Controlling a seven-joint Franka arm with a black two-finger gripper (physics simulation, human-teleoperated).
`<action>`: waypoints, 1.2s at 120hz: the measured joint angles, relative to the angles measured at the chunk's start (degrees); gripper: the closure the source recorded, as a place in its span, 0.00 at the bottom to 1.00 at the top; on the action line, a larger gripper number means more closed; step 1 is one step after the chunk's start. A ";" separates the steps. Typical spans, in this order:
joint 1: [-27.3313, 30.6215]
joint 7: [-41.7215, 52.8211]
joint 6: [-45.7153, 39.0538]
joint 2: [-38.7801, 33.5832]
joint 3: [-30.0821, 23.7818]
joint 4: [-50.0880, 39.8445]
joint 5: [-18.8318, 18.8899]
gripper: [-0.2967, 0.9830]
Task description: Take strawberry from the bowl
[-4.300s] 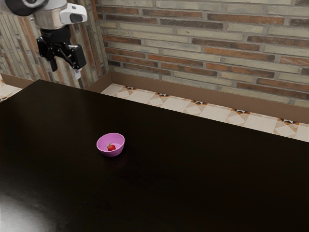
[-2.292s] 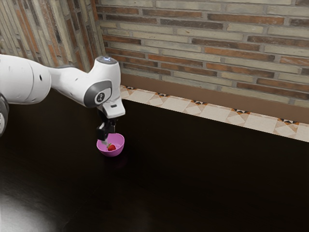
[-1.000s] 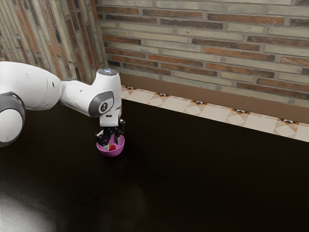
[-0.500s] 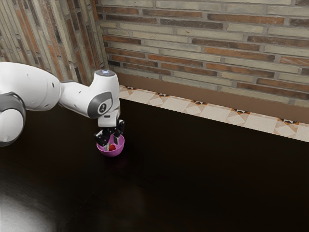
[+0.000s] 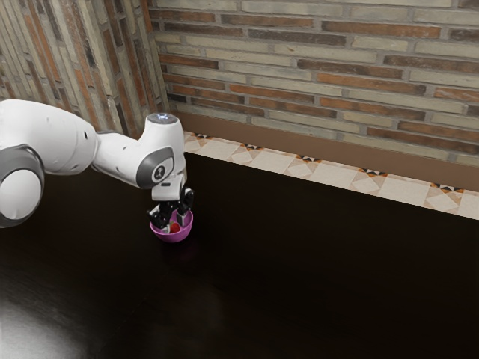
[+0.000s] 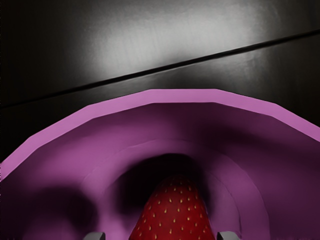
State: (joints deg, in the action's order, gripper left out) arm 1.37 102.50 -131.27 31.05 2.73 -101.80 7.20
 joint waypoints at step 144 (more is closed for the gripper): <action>-11.55 -17.00 -5.02 -24.23 -2.46 -30.68 -2.55 0.68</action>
State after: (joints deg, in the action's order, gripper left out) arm -10.18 85.50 -136.28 6.82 0.27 -132.48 4.65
